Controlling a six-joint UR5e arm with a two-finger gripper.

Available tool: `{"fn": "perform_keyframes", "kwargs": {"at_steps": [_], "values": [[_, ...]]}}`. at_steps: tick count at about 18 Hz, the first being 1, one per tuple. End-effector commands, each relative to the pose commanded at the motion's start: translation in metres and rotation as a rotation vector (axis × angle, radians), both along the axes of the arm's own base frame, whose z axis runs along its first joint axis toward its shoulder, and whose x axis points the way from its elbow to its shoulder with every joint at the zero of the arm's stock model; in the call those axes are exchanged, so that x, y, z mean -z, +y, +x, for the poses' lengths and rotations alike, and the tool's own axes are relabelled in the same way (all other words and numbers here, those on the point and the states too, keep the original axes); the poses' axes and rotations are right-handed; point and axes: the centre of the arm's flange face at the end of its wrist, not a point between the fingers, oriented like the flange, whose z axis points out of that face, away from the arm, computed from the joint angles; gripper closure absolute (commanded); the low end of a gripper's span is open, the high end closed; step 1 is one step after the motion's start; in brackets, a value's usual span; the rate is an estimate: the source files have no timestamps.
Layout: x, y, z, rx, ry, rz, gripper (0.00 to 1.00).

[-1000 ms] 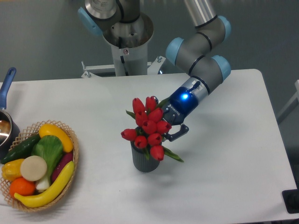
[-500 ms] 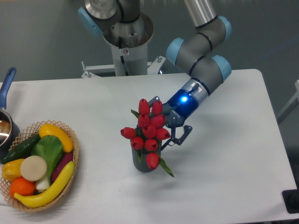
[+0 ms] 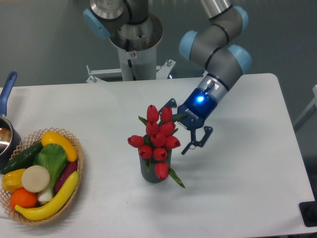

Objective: Insert the flowers into the vase

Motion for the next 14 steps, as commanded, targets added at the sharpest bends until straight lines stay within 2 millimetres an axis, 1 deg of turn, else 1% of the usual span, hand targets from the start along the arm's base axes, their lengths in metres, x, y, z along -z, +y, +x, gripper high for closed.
{"fn": "perform_keyframes", "kwargs": {"at_steps": [2,3,4,5,6,8,10,13,14], "values": [[-0.017,-0.020,-0.012,-0.043,0.062,-0.035,0.00],[-0.029,-0.024,-0.018,-0.056,0.093,-0.046,0.00],[-0.042,-0.027,-0.022,-0.066,0.125,-0.051,0.00],[-0.062,-0.036,-0.030,-0.090,0.177,-0.067,0.00],[-0.077,-0.046,-0.038,-0.116,0.215,-0.085,0.00],[-0.099,-0.056,-0.052,-0.146,0.269,-0.102,0.00],[-0.123,-0.081,-0.075,-0.202,0.321,-0.111,0.00],[-0.150,-0.107,-0.100,-0.269,0.392,-0.171,0.00],[-0.154,-0.115,-0.107,-0.291,0.422,-0.224,0.00]]}}
